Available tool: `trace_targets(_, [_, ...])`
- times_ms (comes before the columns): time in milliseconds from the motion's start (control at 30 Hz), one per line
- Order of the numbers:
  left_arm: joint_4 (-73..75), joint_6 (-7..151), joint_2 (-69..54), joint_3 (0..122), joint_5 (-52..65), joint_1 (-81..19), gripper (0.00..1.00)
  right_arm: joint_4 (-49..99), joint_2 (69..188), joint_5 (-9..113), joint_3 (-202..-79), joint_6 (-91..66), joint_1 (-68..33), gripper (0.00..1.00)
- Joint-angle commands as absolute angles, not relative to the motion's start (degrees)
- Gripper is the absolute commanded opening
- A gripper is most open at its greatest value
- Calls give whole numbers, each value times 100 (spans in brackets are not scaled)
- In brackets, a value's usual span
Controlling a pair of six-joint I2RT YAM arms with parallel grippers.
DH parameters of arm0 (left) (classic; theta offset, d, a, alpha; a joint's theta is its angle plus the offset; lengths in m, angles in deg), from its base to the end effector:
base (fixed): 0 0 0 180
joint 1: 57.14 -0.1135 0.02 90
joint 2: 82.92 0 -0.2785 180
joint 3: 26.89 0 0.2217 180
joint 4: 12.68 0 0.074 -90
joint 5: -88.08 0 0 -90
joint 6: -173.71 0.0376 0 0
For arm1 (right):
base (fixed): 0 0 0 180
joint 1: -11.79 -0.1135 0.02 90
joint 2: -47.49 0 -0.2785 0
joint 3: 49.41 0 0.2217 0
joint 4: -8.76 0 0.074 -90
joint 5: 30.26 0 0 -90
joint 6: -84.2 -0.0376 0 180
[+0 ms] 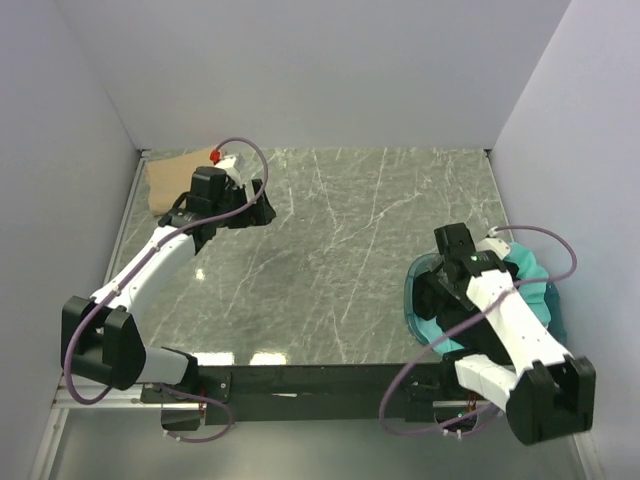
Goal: Fold and stack the t-shirts
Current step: Grab the tshirt from the pile
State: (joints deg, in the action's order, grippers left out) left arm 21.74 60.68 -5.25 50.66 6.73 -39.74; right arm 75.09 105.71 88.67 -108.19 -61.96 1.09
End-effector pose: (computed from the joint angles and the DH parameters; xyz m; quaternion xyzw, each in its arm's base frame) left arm 0.2596 -0.0873 0.3221 -0.0083 0.8833 -0.2230 0.4123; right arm 0.1399 0.0079 0.2549 0.4142 0.8530 -0.0919 0.3041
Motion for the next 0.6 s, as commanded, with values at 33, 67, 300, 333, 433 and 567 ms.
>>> trace_targets(33, [2034,5989,-1066,4877,679,-3965,100,7166,11261,8936,-10958,-5915,388,100])
trace_targets(67, [1999,5971,-1111,4746,644,-3974,99,7174,11488,8919,-11029,-5897,440,99])
trace_targets(300, [2253,5848,-1436,4437,336,-3992,100,7569,10965,8804,-11064,-5958,459,36])
trace_targets(333, [2262,5840,-1567,4402,292,-4000,99,7631,10789,8813,-11108,-6002,467,28])
trace_targets(433, [2236,5848,-1769,4252,221,-4044,99,7930,10147,8795,-11476,-6099,467,6])
trace_targets(567, [2157,5910,-1648,4243,502,-4123,99,8185,9497,8734,-12362,-5994,459,0])
